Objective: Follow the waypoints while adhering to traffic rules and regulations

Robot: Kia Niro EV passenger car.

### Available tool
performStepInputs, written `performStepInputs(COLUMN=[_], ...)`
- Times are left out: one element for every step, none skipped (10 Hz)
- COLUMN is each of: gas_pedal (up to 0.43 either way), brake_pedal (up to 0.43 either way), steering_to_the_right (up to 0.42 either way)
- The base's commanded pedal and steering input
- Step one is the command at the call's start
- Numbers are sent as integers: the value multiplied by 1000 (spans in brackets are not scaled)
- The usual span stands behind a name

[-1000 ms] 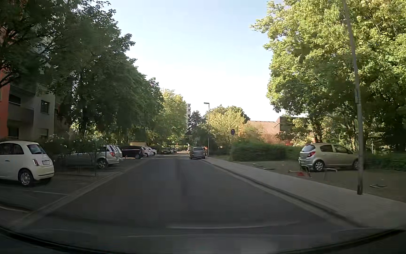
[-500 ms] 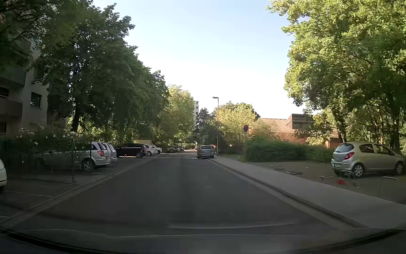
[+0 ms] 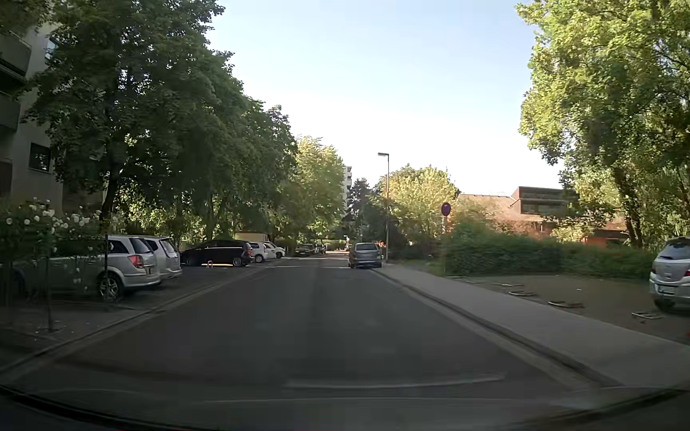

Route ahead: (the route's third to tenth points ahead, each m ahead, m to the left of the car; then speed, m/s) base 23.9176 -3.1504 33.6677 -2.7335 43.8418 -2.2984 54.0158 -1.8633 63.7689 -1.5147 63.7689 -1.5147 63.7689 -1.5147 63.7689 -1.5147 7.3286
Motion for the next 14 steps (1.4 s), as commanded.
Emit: performStepInputs(gas_pedal=[98, 79, 79, 79, 79, 79, 67, 59, 47, 20, 0, 0, 0, 0], brake_pedal=[0, 0, 0, 0, 0, 0, 0, 0, 0, 0, 0, 0, 0, 0], steering_to_the_right=[-39, -39, -38, -38, -35, -30, -22, -16, -15, -14, -14, -12, -11, -10])
